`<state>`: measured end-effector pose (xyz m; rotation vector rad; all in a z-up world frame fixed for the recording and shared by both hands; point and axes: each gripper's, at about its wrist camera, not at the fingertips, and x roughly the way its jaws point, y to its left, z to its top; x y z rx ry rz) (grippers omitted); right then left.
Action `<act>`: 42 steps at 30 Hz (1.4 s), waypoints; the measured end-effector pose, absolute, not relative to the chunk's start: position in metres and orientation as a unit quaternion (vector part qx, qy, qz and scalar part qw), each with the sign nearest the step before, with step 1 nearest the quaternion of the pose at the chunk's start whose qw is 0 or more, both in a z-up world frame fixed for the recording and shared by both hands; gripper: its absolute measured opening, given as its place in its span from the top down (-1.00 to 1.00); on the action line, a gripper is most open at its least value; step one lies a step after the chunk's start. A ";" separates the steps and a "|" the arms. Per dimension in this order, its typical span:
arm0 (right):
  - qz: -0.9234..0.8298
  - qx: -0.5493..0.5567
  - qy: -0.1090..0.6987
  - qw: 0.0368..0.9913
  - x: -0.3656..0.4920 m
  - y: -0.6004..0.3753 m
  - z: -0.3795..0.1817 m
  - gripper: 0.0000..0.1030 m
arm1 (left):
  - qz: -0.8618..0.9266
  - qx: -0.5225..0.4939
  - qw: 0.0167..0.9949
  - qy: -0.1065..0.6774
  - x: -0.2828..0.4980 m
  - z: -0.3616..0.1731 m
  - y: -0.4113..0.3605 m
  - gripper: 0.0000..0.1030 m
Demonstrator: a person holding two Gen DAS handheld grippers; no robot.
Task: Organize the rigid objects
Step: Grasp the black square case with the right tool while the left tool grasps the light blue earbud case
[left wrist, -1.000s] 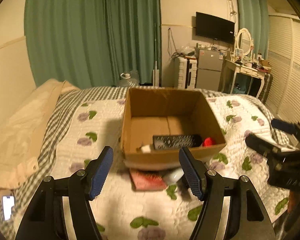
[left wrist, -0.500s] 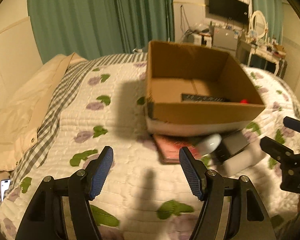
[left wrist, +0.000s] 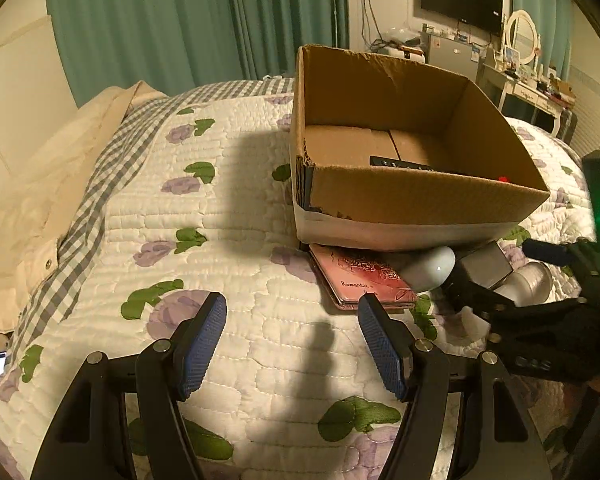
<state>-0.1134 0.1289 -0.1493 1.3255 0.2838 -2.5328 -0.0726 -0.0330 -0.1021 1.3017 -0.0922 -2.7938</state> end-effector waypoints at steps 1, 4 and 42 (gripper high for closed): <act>-0.873 0.460 0.099 0.131 -0.116 0.128 -0.151 -0.89 | -0.905 0.423 0.029 -0.030 -0.073 -0.103 -0.033 -0.38; -0.869 0.466 0.101 0.128 -0.122 0.128 -0.158 -0.88 | -0.904 0.425 0.025 -0.031 -0.074 -0.104 -0.031 -0.38; -0.903 0.412 -0.003 0.119 -0.091 0.212 -0.089 -0.30 | -0.861 0.478 -0.118 -0.126 -0.137 -0.161 0.080 -0.32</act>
